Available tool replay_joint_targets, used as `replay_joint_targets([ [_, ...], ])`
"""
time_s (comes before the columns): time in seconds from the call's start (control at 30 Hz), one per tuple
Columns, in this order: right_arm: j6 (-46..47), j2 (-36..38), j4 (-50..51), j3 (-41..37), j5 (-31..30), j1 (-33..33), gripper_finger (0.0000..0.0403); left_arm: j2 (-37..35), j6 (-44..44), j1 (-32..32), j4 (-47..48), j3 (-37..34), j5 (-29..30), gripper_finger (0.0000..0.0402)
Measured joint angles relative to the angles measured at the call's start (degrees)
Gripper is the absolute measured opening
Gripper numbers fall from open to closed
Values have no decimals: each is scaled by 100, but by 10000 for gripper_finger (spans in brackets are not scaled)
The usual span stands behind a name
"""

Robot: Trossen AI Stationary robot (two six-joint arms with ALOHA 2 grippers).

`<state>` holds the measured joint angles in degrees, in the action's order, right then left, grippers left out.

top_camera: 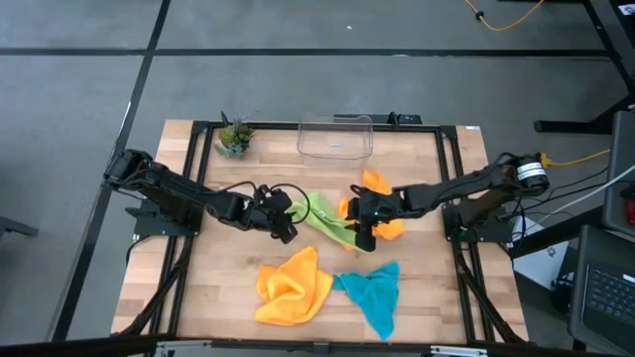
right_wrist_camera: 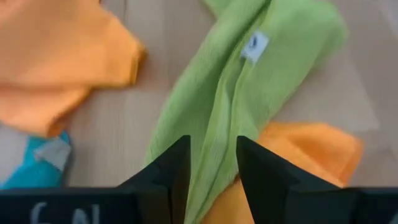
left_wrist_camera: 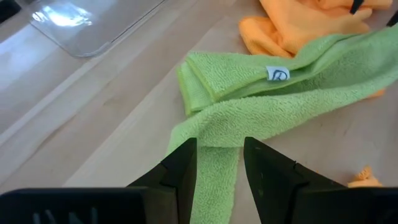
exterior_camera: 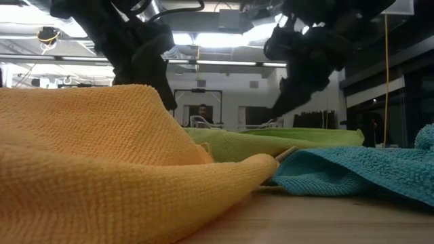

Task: Fold microfiber towels
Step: Fold the green microfiber cloth

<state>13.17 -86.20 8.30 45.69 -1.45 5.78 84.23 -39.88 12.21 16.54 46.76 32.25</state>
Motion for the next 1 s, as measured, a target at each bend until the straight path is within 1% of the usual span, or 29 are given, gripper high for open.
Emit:
replay_joint_targets([
  [0.1,-125,-115,3,-2,0,43,153,0,0,0,-1,0,2,126],
  [0.27,-299,-402,-76,-2,-82,54,204,0,1,2,-10,0,2,126],
  [0.37,-640,-653,-90,-2,175,182,220,0,2,2,-11,0,2,126],
  [0.47,-911,-829,-156,-2,363,400,224,0,2,2,-12,0,2,126],
  [0.8,-946,-859,-266,15,459,692,224,0,4,2,-12,0,9,126],
  [1.0,-1341,-859,-252,394,458,688,224,0,54,2,-51,-1,7,126],
])
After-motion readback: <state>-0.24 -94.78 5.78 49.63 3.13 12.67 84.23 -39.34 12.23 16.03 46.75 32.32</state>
